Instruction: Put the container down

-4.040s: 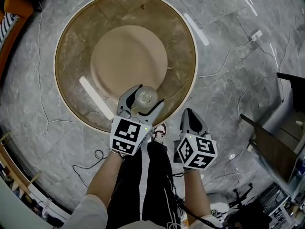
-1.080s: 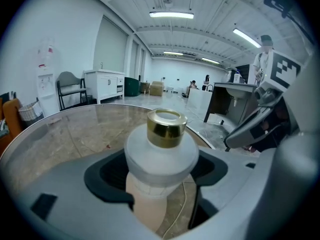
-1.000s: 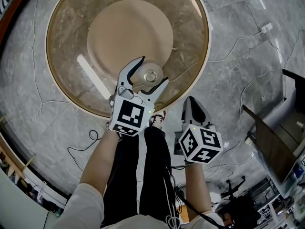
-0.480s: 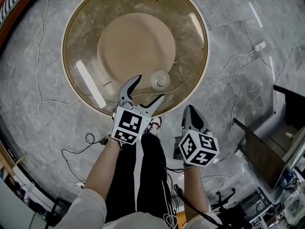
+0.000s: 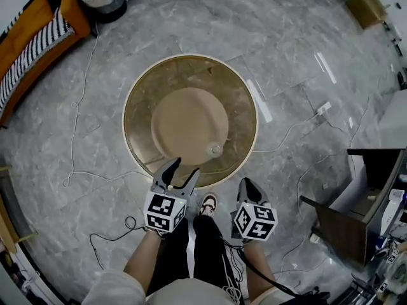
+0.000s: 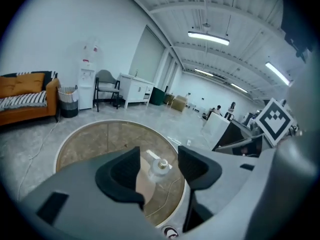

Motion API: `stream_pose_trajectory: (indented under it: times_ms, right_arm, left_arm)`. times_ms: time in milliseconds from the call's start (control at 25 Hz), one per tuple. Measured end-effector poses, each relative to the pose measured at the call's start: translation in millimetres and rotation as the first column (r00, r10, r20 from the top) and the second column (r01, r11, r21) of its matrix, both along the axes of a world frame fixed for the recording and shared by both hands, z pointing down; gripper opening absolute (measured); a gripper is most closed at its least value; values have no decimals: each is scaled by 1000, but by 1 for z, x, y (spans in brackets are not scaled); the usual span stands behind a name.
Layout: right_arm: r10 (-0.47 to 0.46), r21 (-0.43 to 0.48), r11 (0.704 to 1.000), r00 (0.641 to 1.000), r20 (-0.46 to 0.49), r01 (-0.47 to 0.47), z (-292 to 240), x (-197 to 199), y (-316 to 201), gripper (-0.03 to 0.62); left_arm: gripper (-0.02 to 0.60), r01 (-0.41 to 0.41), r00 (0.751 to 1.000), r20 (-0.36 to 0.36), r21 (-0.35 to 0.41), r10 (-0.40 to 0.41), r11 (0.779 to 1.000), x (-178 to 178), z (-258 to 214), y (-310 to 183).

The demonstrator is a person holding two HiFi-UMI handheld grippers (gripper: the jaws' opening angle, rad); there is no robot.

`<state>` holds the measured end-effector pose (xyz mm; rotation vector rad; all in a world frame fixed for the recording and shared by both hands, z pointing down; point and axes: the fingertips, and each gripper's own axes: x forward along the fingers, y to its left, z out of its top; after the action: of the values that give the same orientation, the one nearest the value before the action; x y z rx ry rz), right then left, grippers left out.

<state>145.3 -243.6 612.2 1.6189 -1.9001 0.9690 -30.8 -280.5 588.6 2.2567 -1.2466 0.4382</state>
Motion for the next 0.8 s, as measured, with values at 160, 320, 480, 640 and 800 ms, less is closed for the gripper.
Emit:
stream_pose_trajectory:
  times_ms: [160, 320, 480, 640, 800]
  right_arm:
    - [12, 67, 998, 1000, 24, -14, -61, -5, 4, 23]
    - [12, 132, 991, 999, 44, -18, -115, -12, 14, 23]
    - [-10, 192, 981, 999, 37, 3, -160, -17, 24, 23]
    - [-7, 243, 970, 1000, 11, 4, -196, -15, 32, 23]
    - [35, 286, 958, 999, -2, -33, -225, -5, 49, 23]
  left_arm:
    - [156, 61, 998, -5, 30, -61, 998, -17, -66, 7]
    - [101, 85, 992, -90, 7, -84, 996, -18, -120, 26]
    - [14, 129, 990, -72, 70, -123, 989, -29, -170, 44]
    - [8, 169, 984, -77, 76, -163, 983, -47, -200, 53]
    - [8, 173, 982, -99, 110, -162, 979, -48, -232, 59]
